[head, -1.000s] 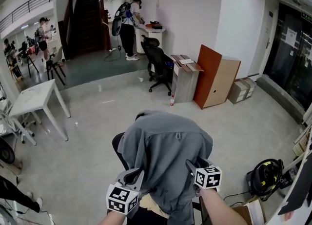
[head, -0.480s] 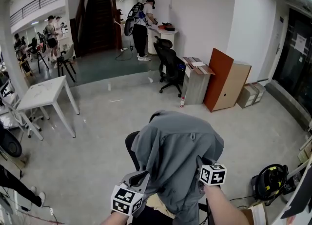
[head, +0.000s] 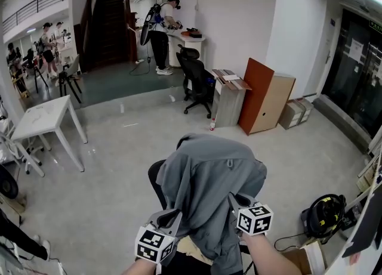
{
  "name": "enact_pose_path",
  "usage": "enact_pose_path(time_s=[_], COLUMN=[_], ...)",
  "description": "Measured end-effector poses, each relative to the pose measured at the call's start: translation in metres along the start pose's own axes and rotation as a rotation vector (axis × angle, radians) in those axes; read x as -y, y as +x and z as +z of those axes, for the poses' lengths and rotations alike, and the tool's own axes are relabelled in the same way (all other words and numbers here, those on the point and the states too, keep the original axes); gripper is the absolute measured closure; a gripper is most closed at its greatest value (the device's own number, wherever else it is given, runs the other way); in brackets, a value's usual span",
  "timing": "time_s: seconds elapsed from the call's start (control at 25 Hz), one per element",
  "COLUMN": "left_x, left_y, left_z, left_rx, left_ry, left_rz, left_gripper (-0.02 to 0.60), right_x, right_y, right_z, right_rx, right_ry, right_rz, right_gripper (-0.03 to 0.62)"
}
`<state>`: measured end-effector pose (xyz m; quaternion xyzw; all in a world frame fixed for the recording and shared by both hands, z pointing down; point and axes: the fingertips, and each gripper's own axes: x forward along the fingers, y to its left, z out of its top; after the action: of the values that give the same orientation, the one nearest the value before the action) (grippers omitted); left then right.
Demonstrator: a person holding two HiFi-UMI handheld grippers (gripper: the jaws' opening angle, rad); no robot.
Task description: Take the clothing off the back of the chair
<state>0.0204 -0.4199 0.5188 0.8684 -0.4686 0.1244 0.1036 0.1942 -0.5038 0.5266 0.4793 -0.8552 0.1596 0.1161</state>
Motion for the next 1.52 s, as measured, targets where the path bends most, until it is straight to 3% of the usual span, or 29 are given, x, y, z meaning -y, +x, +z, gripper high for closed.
enact_pose_path(time_s=[0.28,0.6,0.88,1.12,1.32,1.52], left_x=[0.003,0.023,0.051,0.063,0.054,0.034], left_y=[-0.008,-0.011,0.002,0.014,0.016,0.005], left_z=[-0.001,-0.016,-0.026,-0.015,-0.008,0.017], left_rx=[0.011,-0.009,-0.048,-0.039,-0.040,0.030], left_ry=[0.007,0.060,0.120,0.166,0.183,0.178], left_rz=[-0.052,-0.175,-0.258,-0.249,-0.177,-0.100], left_gripper=[0.570,0.401,0.277,0.247,0.248,0.264], right_x=[-0.044,-0.108,-0.144,-0.181,-0.216,-0.233], right_y=[-0.020,-0.029,-0.056,-0.084,-0.111,-0.132], right_z=[0.005,0.015,0.061,0.106,0.132,0.152], right_rx=[0.033,0.070,0.162,0.255,0.322,0.379], right_ry=[0.001,-0.036,-0.060,-0.126,-0.173,-0.177], right_rz=[0.071,0.166,0.241,0.349,0.446,0.492], right_gripper=[0.576,0.576,0.576,0.577,0.577,0.576])
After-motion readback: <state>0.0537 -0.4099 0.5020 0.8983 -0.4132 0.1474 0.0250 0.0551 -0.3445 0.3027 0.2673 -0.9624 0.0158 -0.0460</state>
